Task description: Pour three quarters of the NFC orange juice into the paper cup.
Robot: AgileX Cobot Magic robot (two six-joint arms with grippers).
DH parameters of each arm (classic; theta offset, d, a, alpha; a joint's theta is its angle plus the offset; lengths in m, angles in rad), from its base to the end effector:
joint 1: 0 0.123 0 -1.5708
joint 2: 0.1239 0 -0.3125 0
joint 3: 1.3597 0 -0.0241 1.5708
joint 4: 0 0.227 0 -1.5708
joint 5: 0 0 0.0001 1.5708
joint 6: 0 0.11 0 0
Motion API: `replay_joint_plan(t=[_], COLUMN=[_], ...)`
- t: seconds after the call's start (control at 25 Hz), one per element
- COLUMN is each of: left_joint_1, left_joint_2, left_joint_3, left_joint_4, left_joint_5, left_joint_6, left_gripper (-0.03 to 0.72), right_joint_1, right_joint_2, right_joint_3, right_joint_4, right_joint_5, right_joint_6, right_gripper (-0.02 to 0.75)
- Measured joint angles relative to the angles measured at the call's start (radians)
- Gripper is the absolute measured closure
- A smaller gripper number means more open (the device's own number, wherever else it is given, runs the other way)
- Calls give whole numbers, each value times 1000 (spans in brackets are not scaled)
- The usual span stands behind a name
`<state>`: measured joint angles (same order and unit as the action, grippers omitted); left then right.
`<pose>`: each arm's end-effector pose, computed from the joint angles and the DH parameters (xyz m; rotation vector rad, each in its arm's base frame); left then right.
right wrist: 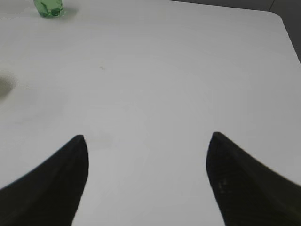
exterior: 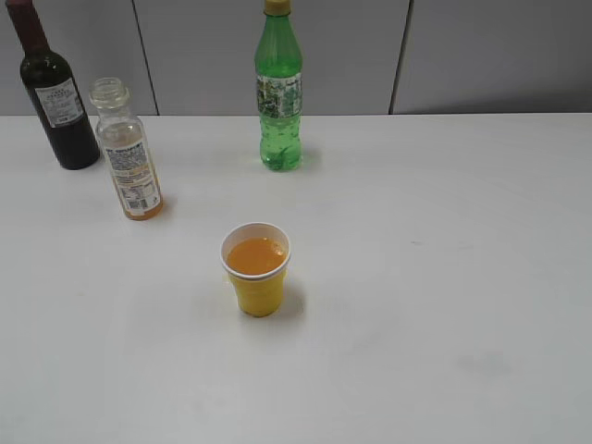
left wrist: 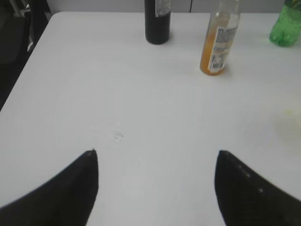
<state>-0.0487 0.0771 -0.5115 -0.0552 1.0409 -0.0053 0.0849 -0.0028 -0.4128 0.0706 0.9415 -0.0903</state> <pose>-0.0262 -0.0040 0.2648 0.0451 2.0898 -0.0994 -0.0239 0.0043 0.2446 -0.1704 2.0012 0.0804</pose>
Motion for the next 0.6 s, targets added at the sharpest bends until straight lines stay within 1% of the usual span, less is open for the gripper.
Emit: replay_joint_plan(t=[0.2, 0.6], left_joint_1=[0, 0], left_joint_2=[-59, -63], left_joint_3=[5, 5], left_joint_4=[3, 6], left_joint_5=[1, 2], left_joint_6=[0, -1], left_gripper=[101, 101], right_joint_1=[0, 0], right_joint_2=[0, 0], right_joint_3=[0, 1], right_joint_4=[0, 2], right_joint_5=[0, 0], right_joint_6=[0, 0], right_gripper=[146, 146])
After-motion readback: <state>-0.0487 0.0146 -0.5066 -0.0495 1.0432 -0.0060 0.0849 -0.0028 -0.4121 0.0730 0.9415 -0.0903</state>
